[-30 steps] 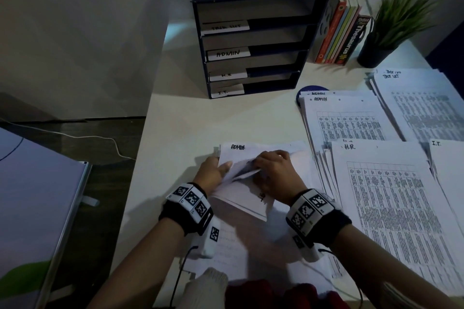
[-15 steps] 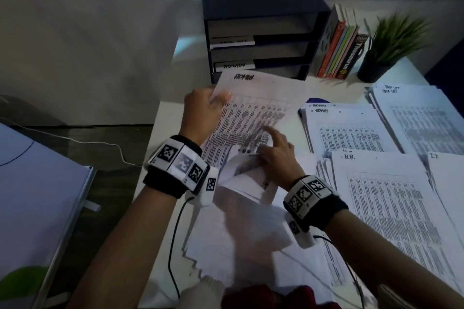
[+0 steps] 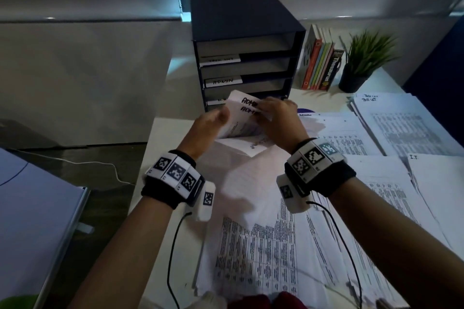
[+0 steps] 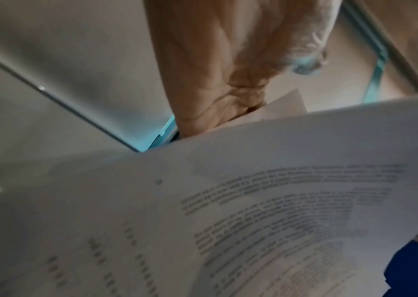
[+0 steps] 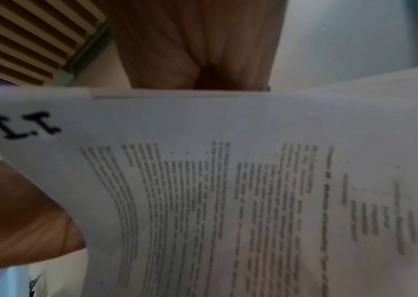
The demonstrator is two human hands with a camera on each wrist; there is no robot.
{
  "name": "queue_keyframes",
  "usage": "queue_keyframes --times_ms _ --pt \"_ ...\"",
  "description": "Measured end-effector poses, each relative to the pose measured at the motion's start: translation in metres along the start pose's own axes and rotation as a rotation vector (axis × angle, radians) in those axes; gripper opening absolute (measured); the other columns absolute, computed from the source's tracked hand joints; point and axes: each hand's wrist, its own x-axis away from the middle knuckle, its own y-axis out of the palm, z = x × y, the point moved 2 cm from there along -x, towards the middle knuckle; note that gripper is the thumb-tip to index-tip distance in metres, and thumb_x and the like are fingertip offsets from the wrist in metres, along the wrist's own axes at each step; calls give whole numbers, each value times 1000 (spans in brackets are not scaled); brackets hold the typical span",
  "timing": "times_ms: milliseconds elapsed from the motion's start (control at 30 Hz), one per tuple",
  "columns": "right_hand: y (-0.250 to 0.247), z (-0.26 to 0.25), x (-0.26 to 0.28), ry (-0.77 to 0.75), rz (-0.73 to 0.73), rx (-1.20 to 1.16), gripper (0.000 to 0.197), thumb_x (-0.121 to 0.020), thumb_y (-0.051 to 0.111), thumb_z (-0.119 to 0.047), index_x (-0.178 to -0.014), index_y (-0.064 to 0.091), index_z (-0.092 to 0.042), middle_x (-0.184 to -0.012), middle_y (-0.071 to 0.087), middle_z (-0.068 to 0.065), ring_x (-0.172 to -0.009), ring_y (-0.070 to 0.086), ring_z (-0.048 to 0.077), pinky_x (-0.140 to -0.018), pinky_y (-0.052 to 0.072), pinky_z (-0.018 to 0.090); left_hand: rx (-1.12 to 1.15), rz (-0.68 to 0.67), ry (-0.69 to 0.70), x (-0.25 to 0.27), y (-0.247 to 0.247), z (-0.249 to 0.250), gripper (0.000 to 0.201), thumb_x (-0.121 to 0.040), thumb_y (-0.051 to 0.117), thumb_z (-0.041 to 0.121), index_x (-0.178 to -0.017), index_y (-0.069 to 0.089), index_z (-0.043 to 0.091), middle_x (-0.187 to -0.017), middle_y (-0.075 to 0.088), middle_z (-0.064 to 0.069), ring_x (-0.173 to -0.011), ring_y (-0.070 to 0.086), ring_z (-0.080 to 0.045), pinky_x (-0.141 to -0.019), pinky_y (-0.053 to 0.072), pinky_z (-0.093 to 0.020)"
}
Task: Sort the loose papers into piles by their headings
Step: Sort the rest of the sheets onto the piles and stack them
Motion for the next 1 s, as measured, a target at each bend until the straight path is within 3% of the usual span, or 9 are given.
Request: queue_keyframes --times_ms 100,200,400,533,667,800,833,900,1000 --pt "8 5 -5 39 -14 -55 24 -87 60 -16 -108 66 -8 -111 61 11 -104 56 32 -99 34 43 -120 38 -70 -1 7 -13 40 -82 60 48 -90 65 9 -84 64 -5 -80 60 -15 -63 43 -23" --pt "17 14 3 90 67 -42 32 -85 62 -20 -117 59 -16 -133 44 5 -126 36 25 -104 22 41 -246 179 -118 -6 12 -31 25 -92 54 19 -101 65 -1 -95 65 -17 -91 60 -26 -65 35 -25" --pt "37 47 30 204 -158 -276 39 -92 38 -33 -117 61 -15 -126 58 3 -122 46 21 -108 23 44 -239 256 -218 -4 16 -59 30 -95 47 14 -119 59 0 -120 62 -17 -113 56 -30 -83 38 -23" --pt "57 57 44 186 -316 -111 39 -89 51 -13 -127 50 -18 -128 56 1 -124 44 20 -105 22 37 -214 263 -222 -5 19 -63 30 -95 47 14 -118 59 -1 -121 62 -16 -113 56 -29 -82 35 -20" --pt "71 56 45 240 -333 -39 30 -96 43 -14 -124 54 -13 -111 61 12 -114 49 28 -98 25 33 -207 366 -121 -12 12 -31 29 -96 45 12 -114 60 -4 -113 64 -19 -105 58 -28 -68 32 -11" --pt "88 50 50 182 -422 14 23 -92 38 -3 -83 50 -19 -75 47 -6 -108 47 27 -99 25 41 -205 511 156 -21 -8 22 26 -95 49 14 -100 64 -7 -85 62 -14 -75 58 -22 -56 33 -10" --pt "91 49 51 186 -452 21 24 -91 37 -2 -81 48 -20 -82 52 -2 -110 47 27 -100 25 42 -209 530 225 -22 -12 35 26 -95 50 16 -96 64 -6 -80 59 -8 -64 55 -12 -53 35 -7" --pt "96 52 54 219 -509 29 25 -93 40 -9 -111 55 -19 -121 55 5 -123 42 24 -104 24 43 -157 570 332 -21 -16 56 26 -94 51 17 -96 65 -5 -81 59 -1 -62 50 10 -56 37 -1" --pt "92 68 58 290 -467 -99 55 -92 52 -21 -143 29 -15 -147 34 5 -134 31 23 -109 23 42 -25 613 422 -20 -19 77 23 -92 52 18 -100 66 1 -88 64 0 -76 58 6 -70 49 -13"
